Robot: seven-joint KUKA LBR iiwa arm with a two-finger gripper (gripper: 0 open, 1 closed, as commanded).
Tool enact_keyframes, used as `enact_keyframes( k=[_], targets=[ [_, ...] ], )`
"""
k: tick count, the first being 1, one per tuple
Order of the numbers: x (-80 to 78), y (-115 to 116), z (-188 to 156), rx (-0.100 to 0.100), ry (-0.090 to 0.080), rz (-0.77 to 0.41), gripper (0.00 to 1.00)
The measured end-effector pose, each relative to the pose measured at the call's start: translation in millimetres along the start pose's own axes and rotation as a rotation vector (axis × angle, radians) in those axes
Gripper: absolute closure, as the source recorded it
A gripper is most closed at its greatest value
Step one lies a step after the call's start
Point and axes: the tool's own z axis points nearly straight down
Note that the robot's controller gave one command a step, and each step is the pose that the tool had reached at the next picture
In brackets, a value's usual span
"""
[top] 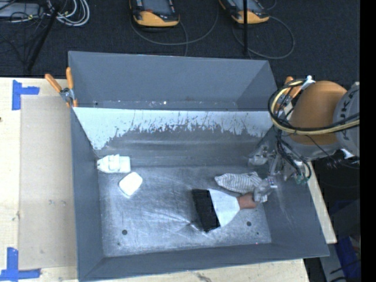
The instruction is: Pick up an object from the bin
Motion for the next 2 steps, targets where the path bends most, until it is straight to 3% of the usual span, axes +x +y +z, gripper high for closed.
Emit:
enact_keyframes(
  k=[2],
  targets=[
    [1.6, 0.3, -2.5, 0.000, 0.004, -0.001, 1.00]
  ],
)
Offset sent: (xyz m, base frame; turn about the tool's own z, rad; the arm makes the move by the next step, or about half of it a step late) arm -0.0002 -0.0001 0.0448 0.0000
